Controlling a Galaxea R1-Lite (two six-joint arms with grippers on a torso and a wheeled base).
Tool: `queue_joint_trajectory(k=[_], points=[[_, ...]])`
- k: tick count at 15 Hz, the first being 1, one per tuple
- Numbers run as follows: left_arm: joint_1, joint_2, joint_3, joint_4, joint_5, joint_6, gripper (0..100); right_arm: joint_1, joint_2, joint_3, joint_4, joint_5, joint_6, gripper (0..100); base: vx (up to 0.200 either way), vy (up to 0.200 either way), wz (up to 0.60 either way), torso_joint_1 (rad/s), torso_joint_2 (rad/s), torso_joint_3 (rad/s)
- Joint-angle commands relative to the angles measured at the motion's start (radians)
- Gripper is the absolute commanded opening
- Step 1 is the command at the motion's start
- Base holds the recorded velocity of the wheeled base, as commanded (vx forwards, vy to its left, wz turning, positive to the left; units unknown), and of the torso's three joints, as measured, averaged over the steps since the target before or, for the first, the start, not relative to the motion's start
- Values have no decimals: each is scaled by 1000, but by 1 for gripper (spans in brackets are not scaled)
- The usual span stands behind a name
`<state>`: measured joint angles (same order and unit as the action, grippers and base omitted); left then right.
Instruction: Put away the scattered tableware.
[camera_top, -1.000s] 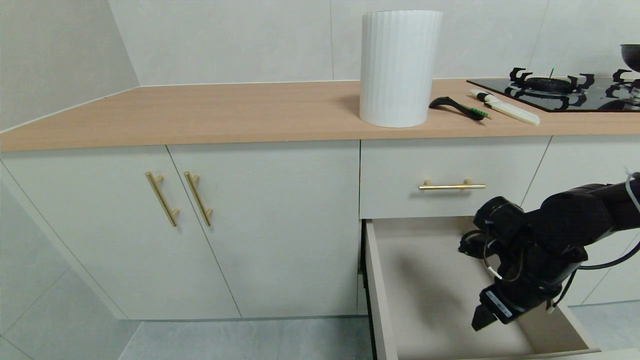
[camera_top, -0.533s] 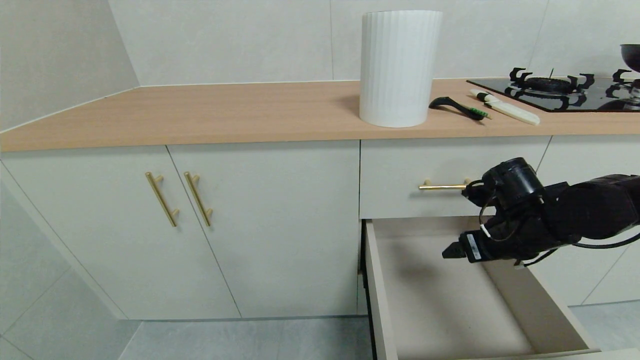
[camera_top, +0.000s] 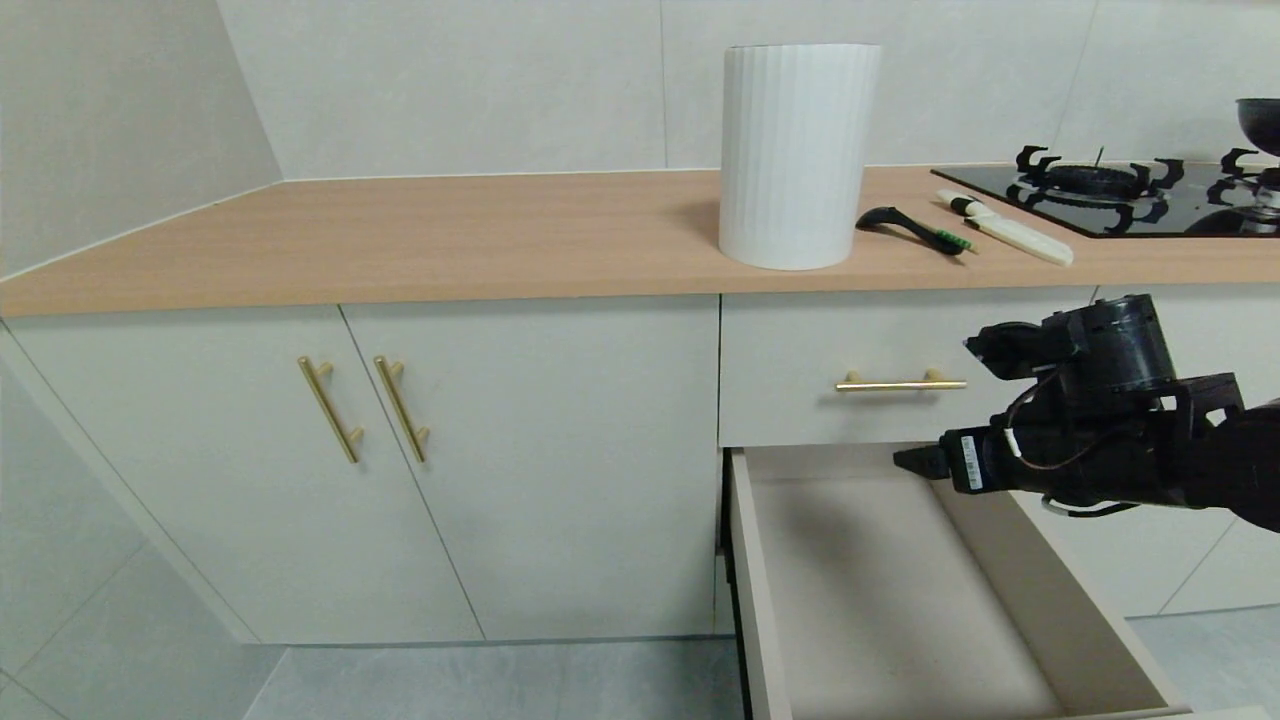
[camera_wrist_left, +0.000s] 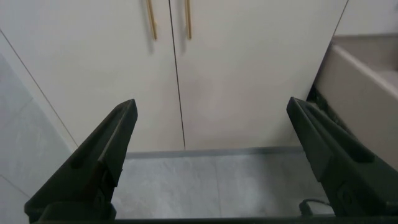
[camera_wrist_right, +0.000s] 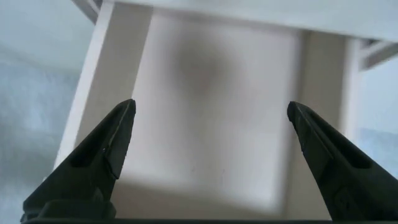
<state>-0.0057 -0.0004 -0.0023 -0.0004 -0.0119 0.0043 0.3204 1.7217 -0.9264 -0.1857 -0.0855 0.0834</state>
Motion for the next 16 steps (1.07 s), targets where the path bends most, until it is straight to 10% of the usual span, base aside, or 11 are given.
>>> queue_joint_trajectory(k=[1, 16], points=[[0, 0, 1, 2, 0, 0, 100, -1, -25, 15, -11, 0, -1, 100, 0, 0, 0, 100, -124, -295], [0, 0, 1, 2, 0, 2, 100, -27, -10, 14, -58, 0, -1, 100, 0, 0, 0, 172, -481, -292]])
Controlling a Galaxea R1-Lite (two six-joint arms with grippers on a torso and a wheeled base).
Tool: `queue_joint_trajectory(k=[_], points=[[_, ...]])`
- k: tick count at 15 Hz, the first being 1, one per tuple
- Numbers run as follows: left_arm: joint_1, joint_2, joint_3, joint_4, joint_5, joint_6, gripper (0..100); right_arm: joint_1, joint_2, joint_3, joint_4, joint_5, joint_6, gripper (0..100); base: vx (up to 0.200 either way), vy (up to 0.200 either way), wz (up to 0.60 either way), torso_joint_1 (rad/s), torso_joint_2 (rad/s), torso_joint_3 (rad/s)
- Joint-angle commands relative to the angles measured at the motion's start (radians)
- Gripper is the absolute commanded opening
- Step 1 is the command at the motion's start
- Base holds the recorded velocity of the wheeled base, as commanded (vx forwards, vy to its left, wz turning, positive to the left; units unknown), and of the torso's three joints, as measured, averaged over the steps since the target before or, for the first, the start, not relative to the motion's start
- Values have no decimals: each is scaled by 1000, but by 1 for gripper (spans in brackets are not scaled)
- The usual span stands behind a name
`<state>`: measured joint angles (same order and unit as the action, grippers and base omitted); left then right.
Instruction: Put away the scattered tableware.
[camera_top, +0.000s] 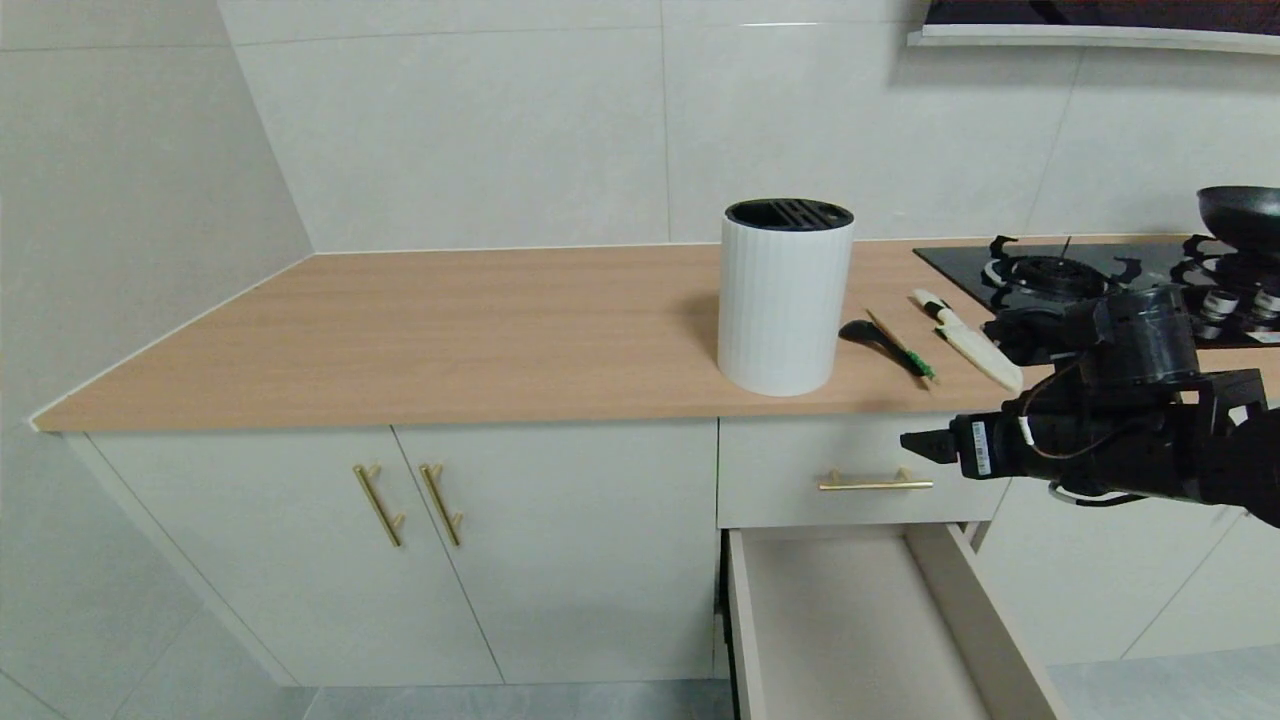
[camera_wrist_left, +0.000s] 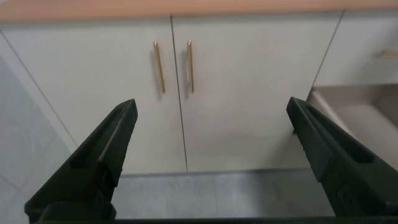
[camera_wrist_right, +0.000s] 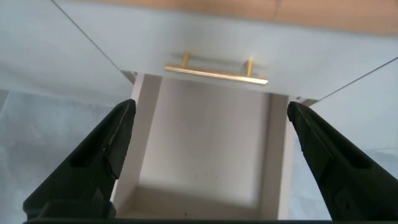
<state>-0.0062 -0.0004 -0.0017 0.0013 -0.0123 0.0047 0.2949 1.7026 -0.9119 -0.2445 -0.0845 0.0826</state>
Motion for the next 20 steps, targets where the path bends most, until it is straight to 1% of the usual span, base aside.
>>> queue_joint_trajectory(k=[1, 5, 9, 11, 13, 14, 15, 18, 20], points=[[0, 0, 0, 0, 0, 0, 100, -3, 19, 1, -12, -1, 0, 100, 0, 0, 0, 183, -447, -251], [0, 0, 0, 0, 0, 0, 100, -3, 69, 10, -90, -8, 0, 100, 0, 0, 0, 63, -140, -78], [0, 0, 0, 0, 0, 0, 100, -3, 155, -35, -223, -116, 8, 100, 0, 0, 0, 0, 0, 0], [0, 0, 0, 0, 0, 0, 100, -3, 184, -105, -199, -123, 6, 100, 0, 0, 0, 0, 0, 0], [0, 0, 0, 0, 0, 0, 100, -14, 218, -246, -96, -123, 8, 100, 0, 0, 0, 0, 0, 0], [0, 0, 0, 0, 0, 0, 100, -26, 227, -292, -53, -121, 11, 100, 0, 0, 0, 0, 0, 0], [0, 0, 0, 0, 0, 1, 100, -42, 238, -321, -24, -116, 16, 100, 0, 0, 0, 0, 0, 0], [0, 0, 0, 0, 0, 0, 100, -95, 296, -367, -13, -115, 20, 100, 0, 0, 0, 0, 0, 0], [0, 0, 0, 0, 0, 0, 100, -112, 332, -386, -13, -115, 20, 100, 0, 0, 0, 0, 0, 0]])
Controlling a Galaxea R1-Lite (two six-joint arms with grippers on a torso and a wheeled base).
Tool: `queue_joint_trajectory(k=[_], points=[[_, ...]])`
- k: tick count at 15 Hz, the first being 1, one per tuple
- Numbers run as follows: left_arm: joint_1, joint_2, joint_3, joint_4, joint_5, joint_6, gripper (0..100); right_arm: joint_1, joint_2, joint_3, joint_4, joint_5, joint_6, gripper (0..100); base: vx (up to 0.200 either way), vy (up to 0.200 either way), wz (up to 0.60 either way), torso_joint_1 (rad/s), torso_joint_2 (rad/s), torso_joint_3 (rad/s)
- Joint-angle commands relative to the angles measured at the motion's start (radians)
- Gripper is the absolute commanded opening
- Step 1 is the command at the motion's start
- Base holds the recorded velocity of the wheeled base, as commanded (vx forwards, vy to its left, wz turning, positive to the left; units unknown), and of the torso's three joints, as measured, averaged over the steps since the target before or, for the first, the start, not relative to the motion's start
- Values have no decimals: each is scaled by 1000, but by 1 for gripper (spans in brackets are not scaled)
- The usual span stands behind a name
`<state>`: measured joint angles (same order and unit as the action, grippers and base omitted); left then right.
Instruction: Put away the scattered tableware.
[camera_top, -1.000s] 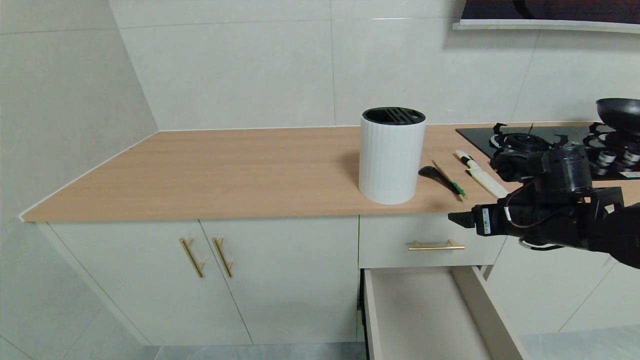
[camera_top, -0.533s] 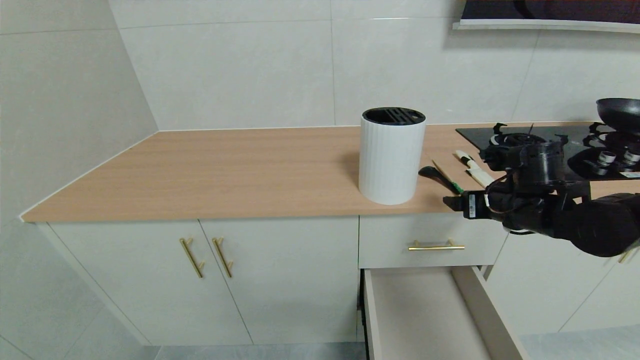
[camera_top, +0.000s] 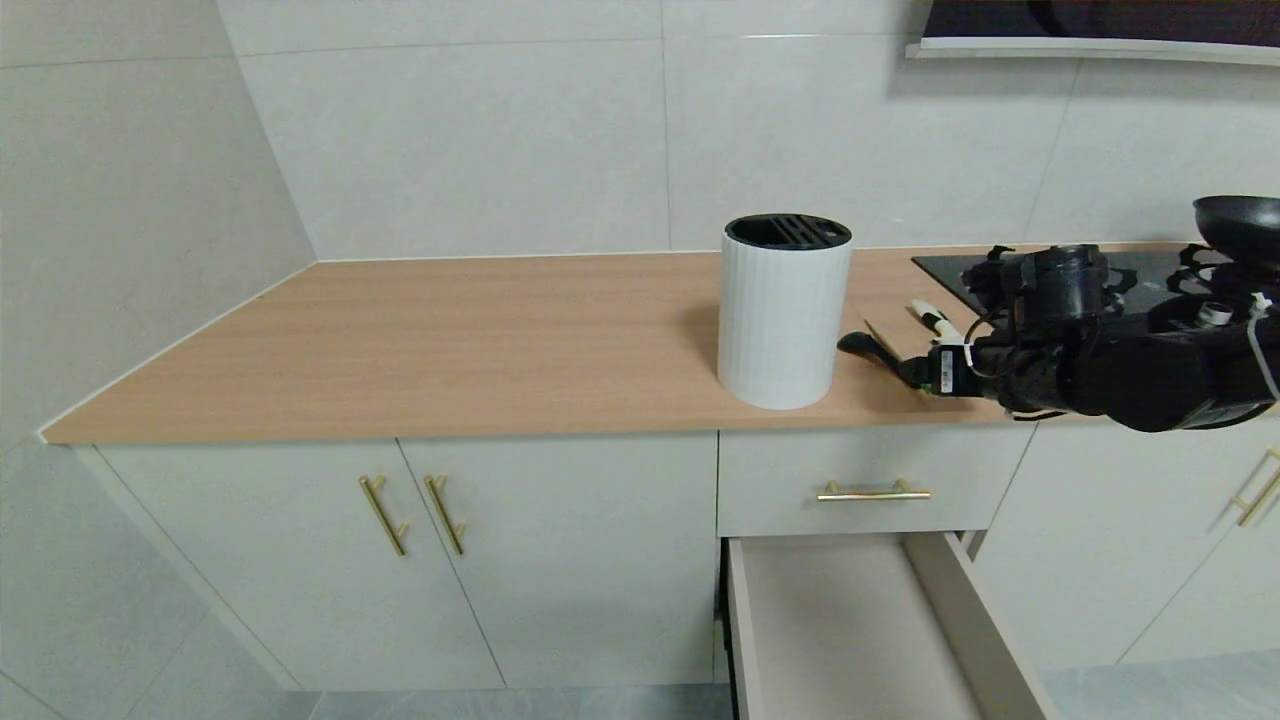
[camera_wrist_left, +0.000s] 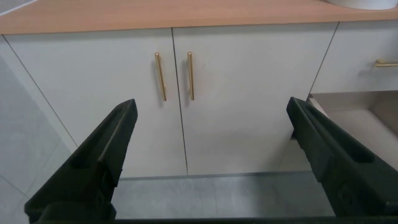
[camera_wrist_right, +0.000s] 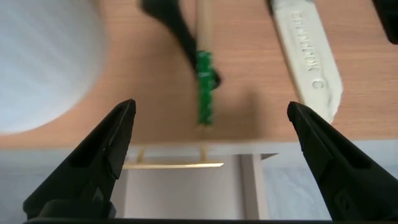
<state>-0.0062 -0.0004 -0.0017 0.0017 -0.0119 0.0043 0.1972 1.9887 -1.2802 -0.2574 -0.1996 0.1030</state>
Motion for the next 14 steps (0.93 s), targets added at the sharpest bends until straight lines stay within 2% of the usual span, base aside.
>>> queue_joint_trajectory(k=[1, 14], points=[[0, 0, 0, 0, 0, 0, 100, -15, 53, -19, 0, 0, 0, 100, 0, 0, 0, 0, 0, 0], [0, 0, 0, 0, 0, 0, 100, -5, 93, -30, -13, -1, 21, 100, 0, 0, 0, 0, 0, 0]])
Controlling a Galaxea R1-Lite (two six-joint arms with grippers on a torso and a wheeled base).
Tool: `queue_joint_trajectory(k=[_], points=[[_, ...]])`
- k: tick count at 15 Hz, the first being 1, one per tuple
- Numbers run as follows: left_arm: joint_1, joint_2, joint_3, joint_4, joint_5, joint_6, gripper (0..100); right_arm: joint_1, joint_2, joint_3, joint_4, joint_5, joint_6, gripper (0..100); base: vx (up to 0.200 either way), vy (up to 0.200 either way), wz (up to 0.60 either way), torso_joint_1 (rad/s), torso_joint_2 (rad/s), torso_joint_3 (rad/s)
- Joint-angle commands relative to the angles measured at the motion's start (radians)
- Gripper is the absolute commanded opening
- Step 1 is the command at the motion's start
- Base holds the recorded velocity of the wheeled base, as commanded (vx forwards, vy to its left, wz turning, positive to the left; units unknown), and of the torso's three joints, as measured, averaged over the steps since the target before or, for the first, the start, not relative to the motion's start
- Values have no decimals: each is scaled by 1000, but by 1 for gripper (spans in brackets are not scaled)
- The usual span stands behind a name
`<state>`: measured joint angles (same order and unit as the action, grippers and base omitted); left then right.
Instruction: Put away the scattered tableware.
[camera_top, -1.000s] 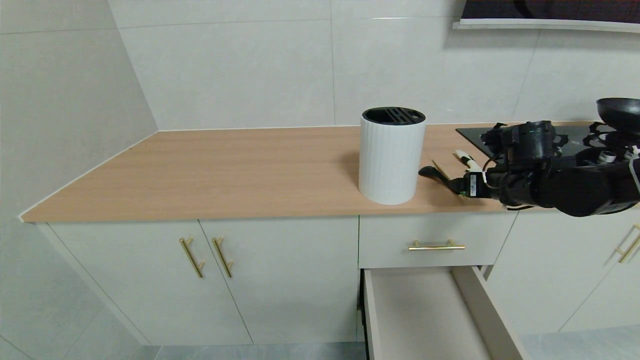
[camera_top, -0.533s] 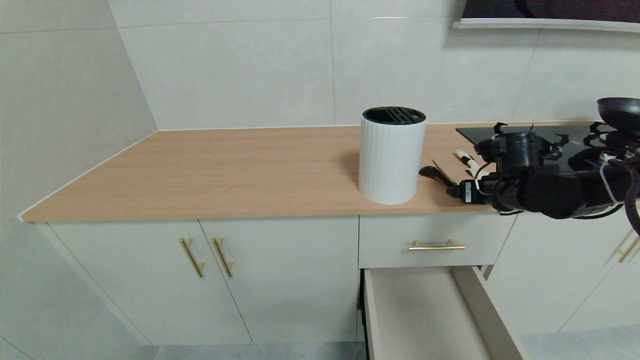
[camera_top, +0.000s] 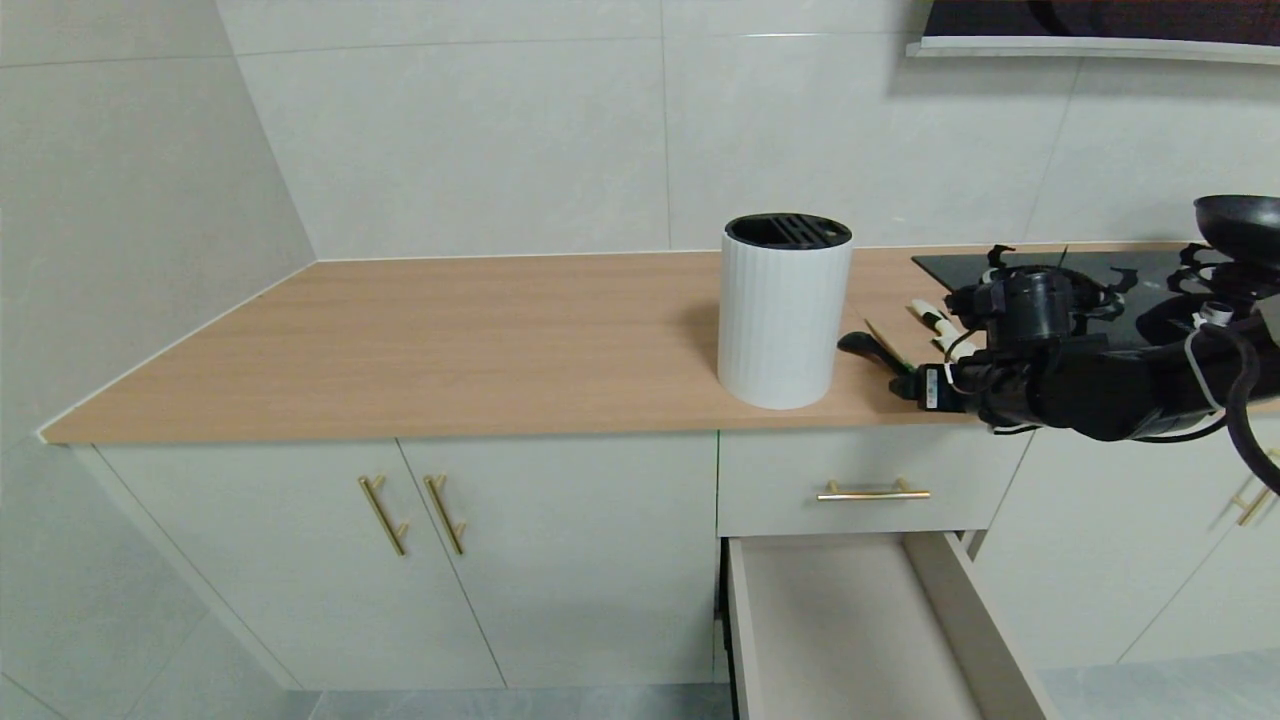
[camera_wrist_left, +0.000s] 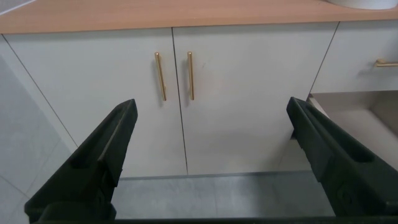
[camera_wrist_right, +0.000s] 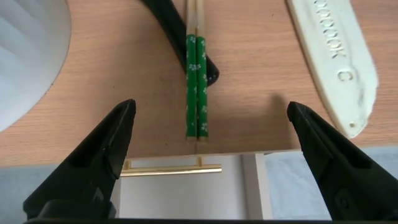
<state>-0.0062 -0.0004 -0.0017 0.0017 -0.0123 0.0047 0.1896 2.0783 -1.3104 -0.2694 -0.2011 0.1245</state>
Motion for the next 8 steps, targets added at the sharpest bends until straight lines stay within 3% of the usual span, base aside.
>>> queue_joint_trajectory(k=[1, 2, 3, 8], points=[[0, 0, 0, 0, 0, 0, 100, 2, 5, -1, -1, 0, 0, 100, 0, 0, 0, 0, 0, 0], [0, 0, 0, 0, 0, 0, 100, 2, 5, -1, -1, 0, 0, 100, 0, 0, 0, 0, 0, 0], [0, 0, 0, 0, 0, 0, 100, 2, 5, -1, -1, 0, 0, 0, 0, 0, 0, 0, 0, 0], [0, 0, 0, 0, 0, 0, 100, 2, 5, -1, -1, 2, 4, 0, 0, 0, 0, 0, 0, 0]])
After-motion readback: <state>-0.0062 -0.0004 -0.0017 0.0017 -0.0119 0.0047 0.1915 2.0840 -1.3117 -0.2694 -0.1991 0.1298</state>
